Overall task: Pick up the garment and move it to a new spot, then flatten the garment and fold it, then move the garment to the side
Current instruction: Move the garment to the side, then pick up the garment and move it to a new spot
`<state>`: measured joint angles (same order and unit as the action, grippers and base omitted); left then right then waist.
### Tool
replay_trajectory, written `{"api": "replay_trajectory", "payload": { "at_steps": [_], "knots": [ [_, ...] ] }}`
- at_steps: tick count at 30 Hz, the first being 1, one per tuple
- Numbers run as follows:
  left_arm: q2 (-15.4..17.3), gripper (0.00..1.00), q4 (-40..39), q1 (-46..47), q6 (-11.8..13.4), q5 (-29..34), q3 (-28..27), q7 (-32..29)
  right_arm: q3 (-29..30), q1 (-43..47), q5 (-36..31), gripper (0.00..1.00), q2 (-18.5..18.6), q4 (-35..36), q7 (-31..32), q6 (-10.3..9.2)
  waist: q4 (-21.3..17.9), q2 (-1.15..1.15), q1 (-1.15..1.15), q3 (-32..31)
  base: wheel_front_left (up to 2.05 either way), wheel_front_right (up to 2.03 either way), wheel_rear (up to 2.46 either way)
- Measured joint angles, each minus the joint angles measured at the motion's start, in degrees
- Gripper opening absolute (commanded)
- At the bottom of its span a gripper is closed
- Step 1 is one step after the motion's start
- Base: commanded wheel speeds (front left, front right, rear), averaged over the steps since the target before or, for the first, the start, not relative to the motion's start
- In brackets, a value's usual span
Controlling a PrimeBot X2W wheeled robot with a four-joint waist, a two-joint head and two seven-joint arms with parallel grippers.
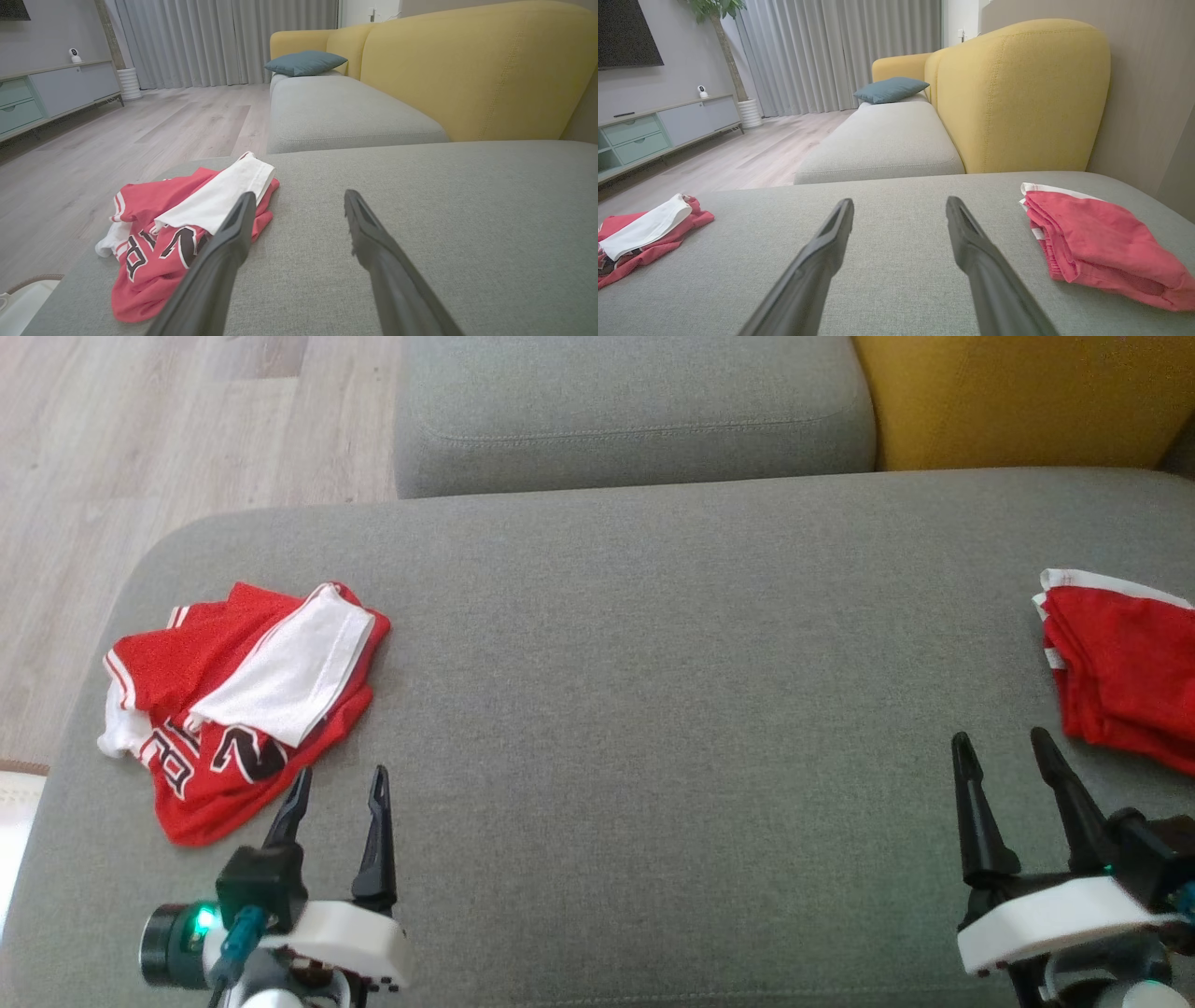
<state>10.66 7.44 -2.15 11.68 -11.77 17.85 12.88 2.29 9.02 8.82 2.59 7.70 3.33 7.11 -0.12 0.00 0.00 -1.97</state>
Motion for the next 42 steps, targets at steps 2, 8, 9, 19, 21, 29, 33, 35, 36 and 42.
{"api": "replay_trajectory", "payload": {
  "at_steps": [2, 8, 9, 19, 21, 29, 33, 35, 36, 42],
  "knots": [
    [0.1, 1.0, 0.1, -0.1, 0.0, -0.5, 0.0, -0.2, -0.1, 0.0, 0.0, 1.0, 0.0, 0.2, 0.2, 0.0, -0.1, 0.0, 0.0, -0.3, 0.0, 0.0, 0.0],
    [0.3, 1.0, 0.2, -0.1, 0.4, -0.6, 0.2, -0.3, -0.1, 0.4, 0.0, 1.0, 0.0, 0.6, 0.3, 0.0, -0.3, 0.0, 0.0, -0.6, 0.0, 0.0, 0.0],
    [0.3, 1.0, 0.2, -0.1, 0.4, -0.6, 0.2, -0.3, -0.1, 0.5, 0.0, 1.0, 0.0, 0.6, 0.3, 0.0, -0.3, 0.0, 0.0, -0.7, 0.0, 0.0, 0.0],
    [0.5, 1.0, 0.4, 0.0, 0.4, -0.6, 0.8, -0.3, 0.2, 1.0, 0.2, 1.0, 0.0, 0.6, 0.3, 0.0, 0.1, 0.0, 0.0, -0.7, 0.0, 0.0, 0.0],
    [0.6, 1.0, 0.4, 0.0, 0.4, -0.6, 1.0, -0.3, 0.4, 1.0, 0.2, 1.0, 0.0, 0.7, 0.3, 0.0, 0.5, 0.0, 0.0, -0.7, 0.0, 0.0, 0.0],
    [0.8, 1.0, 0.4, 0.9, 0.4, -0.6, 1.7, -0.3, 0.9, 1.1, 0.2, 1.0, -0.1, 0.9, 0.7, 0.0, 4.3, 0.0, 0.0, -0.2, 0.0, 0.0, 0.0],
    [0.9, 1.0, 0.5, 2.6, 0.4, -0.6, 1.8, -0.3, 0.3, 1.1, 0.2, 1.0, -0.1, 1.5, 0.7, 0.0, 7.7, 0.0, 0.0, 0.2, 0.0, 0.0, 0.0],
    [0.9, 1.0, 0.5, 3.1, 0.4, -0.6, 1.8, -0.3, 0.1, 1.1, 0.2, 1.0, -0.1, 1.9, 0.7, 0.0, 9.7, 0.0, 0.0, 0.3, 0.0, 0.0, 0.0],
    [0.9, 1.0, 0.6, 3.3, 0.4, -0.6, 1.8, -0.3, 0.0, 1.0, 0.2, 1.0, -0.1, 2.0, 0.7, 0.0, 10.8, 0.0, 0.0, 0.4, 0.0, 0.0, 0.0],
    [0.9, 1.0, 1.1, 4.3, 0.2, -0.6, 1.9, -0.1, -0.7, 1.0, 0.2, 1.0, -0.1, 3.1, 1.3, 0.0, 17.1, 0.0, 0.0, 0.9, 0.0, 0.0, 0.0]
  ]
}}
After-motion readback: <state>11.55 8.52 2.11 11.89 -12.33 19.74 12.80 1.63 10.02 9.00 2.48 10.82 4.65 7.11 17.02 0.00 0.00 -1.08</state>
